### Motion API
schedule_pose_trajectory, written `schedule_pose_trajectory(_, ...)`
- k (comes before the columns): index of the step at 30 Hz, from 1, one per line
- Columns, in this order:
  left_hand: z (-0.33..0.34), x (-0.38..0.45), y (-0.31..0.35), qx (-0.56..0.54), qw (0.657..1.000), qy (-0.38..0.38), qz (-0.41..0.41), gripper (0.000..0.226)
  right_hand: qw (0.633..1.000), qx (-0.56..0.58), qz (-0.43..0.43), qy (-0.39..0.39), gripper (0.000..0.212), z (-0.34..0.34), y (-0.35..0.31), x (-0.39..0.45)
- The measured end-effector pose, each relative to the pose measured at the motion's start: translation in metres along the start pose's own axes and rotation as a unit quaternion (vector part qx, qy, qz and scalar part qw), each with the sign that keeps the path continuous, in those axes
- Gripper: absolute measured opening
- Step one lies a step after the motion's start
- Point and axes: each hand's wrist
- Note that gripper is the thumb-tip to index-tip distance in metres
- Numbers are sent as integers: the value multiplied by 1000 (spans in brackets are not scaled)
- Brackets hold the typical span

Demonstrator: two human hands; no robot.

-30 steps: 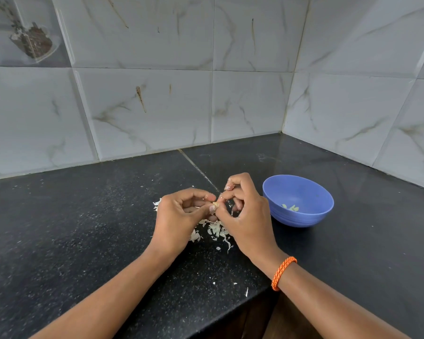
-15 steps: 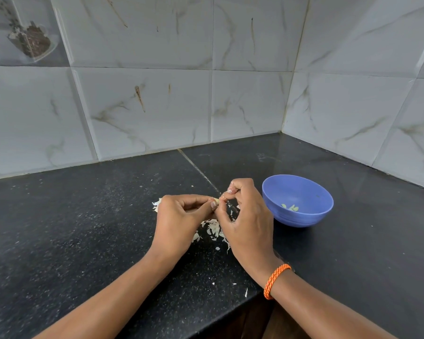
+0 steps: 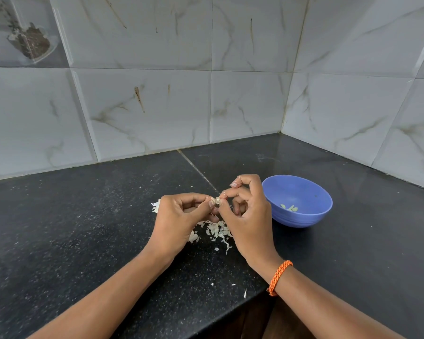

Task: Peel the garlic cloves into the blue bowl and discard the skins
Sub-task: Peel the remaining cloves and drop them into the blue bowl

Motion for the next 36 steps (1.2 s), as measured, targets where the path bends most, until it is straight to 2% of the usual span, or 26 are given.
schedule_pose_trajectory(3, 0, 1, -1, -6, 1000, 2, -4, 9, 1000, 4, 4, -20, 32, -1, 1, -1)
schedule_pose_trajectory(8, -3, 4, -4, 3, 1000, 31, -2, 9, 998, -53, 28, -24, 36, 0, 4, -1)
schedule_pose_trajectory(13, -5, 6, -7, 25, 999, 44, 2, 9, 997, -56, 14, -53, 15, -4, 8, 3)
schedule_pose_trajectory(18, -6, 5, -7, 46, 998, 39, 8, 8, 997, -19, 23, -73, 39, -4, 6, 5)
schedule_pose_trajectory(25, -7, 3, -5, 26, 999, 42, 11, 6, 995, 13, 50, -87, 44, -3, 10, 8)
schedule_pose_trajectory(29, -6, 3, -4, 4, 999, 33, 6, 6, 996, 4, 17, -85, 46, -3, 6, 6)
schedule_pose_trajectory(36, -3, 0, 0, -33, 999, 5, -24, 8, 992, 2, -53, -111, 66, -2, -8, 0)
Point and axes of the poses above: each hand's wrist, its own x-axis towards the middle knuckle, its own z-axis out of the palm, y = z × x, and after that the axes turned 6 degrees about y, right-handed
